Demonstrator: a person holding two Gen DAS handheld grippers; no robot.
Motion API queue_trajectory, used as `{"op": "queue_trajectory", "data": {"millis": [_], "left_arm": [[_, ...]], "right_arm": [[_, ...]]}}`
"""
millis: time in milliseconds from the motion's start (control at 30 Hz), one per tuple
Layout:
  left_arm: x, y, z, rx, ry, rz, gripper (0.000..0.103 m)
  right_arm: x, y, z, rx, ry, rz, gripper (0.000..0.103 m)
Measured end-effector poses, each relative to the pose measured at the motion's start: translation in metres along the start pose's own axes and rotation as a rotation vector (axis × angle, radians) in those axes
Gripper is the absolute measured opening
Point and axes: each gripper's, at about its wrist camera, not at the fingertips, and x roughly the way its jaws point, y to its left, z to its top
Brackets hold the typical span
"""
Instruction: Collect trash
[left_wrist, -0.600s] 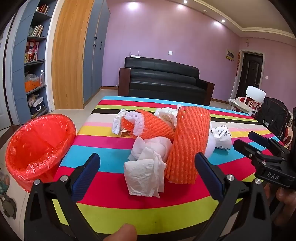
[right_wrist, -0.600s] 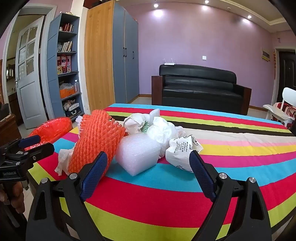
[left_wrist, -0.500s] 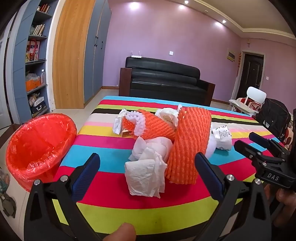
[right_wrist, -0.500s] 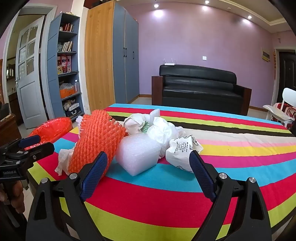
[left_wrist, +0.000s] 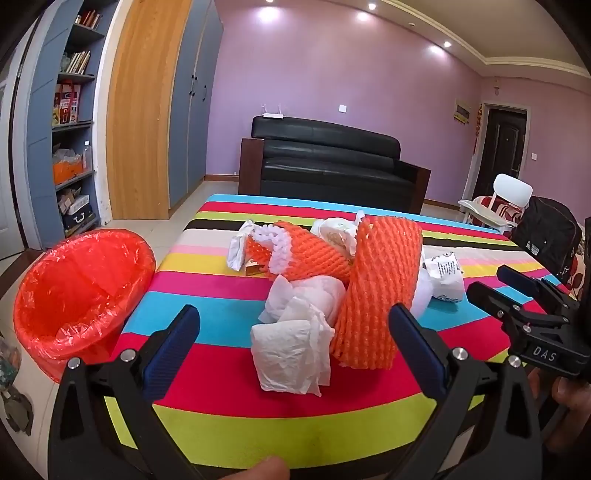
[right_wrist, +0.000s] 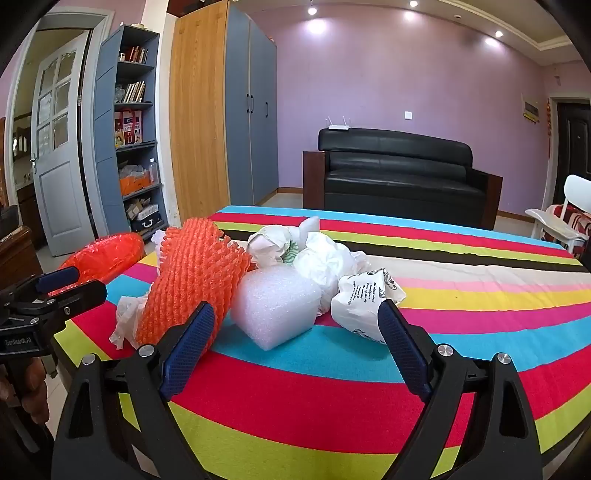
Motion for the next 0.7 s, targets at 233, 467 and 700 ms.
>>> {"op": "queue_trajectory", "data": {"millis": [233,467,700], "left_arm": [[0.0012,-0.002,0.0009,0.002,-0.001,-0.002,0.099],[0.0008,0.0004,-0.0006,-0.001,-0.001,-0.001,0.099],[0.0012,0.0004,-0.0005,-0.002,-0.001,0.0,0.099]], "right_arm": [[0.0009,0.0012,-0.0006,0.002,-0.001,-0.001,0.084],[-0.0007,0.001,0.0002,0.002,-0.001,-0.001,0.084],[0.0006,0.0,0.0001,0.003,0.0,-0.001,0.084]]}}
